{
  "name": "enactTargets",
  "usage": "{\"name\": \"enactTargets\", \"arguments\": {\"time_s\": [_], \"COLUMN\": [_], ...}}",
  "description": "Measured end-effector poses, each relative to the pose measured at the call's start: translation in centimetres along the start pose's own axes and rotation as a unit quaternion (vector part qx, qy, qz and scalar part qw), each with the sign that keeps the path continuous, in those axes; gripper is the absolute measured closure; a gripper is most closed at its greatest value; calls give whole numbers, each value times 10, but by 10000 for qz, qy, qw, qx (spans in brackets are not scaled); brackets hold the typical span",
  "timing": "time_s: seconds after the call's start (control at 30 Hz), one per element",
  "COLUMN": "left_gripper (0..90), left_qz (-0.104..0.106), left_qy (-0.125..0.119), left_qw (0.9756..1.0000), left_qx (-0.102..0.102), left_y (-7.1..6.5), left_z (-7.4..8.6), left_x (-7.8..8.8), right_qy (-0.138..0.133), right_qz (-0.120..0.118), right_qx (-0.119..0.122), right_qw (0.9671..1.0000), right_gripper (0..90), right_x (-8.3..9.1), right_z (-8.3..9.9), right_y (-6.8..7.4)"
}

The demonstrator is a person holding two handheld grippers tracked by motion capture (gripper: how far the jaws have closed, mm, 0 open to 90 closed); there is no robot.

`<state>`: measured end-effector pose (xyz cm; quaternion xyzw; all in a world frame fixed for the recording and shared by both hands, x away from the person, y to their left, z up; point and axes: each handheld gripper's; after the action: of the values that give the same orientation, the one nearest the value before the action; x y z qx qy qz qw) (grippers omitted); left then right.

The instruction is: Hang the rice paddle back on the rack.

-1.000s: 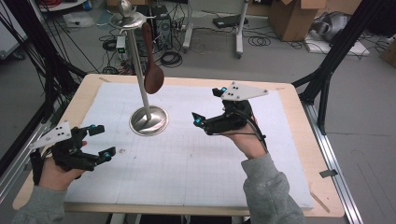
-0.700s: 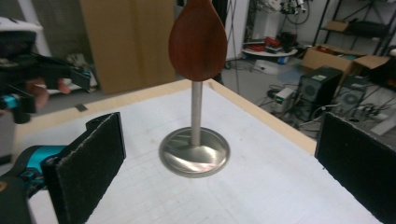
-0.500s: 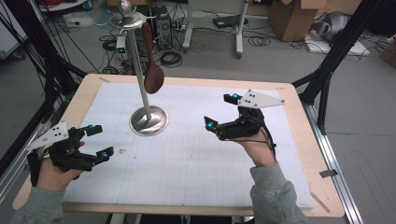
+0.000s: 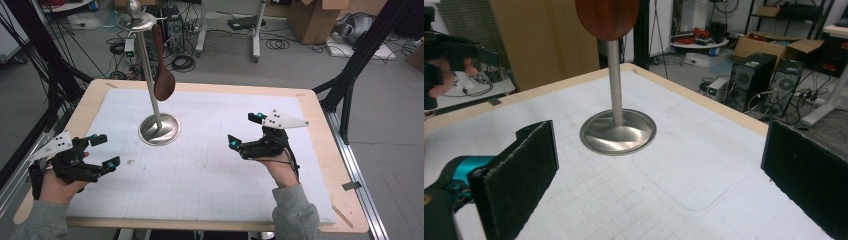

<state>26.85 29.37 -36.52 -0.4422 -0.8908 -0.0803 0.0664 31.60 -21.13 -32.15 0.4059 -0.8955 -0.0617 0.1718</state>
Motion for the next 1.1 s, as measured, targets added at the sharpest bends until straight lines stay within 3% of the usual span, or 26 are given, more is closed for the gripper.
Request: {"name": "enactTargets", "arguments": {"time_s": [0.27,0.73,0.97,1.1], "left_gripper": [31,31,32,31], "left_qz": [-31,30,-4,-27], "left_qy": [27,-101,-76,-70], "left_qw": [10000,9999,9999,9999], "left_qx": [8,52,74,87], "left_y": [1,-1,0,1], "left_z": [2,-2,0,1], "left_x": [0,2,2,3], "right_qy": [62,-147,-258,-181], "right_qz": [137,284,403,463], "right_qx": [-248,-312,-418,-469], "right_qw": [9996,9990,9980,9977], "right_gripper": [6,6,6,6], "right_x": [1,14,26,32], "right_z": [21,36,47,52], "right_y": [-17,-30,-45,-48]}}
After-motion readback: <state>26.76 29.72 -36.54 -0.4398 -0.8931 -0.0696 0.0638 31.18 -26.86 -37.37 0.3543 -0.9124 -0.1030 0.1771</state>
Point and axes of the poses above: each handheld gripper's, and its own axes: x roughly backward along the jaws, z roughly out of its underside, y roughly to its left, and after that the axes turned 13 degrees about -x, right-handed
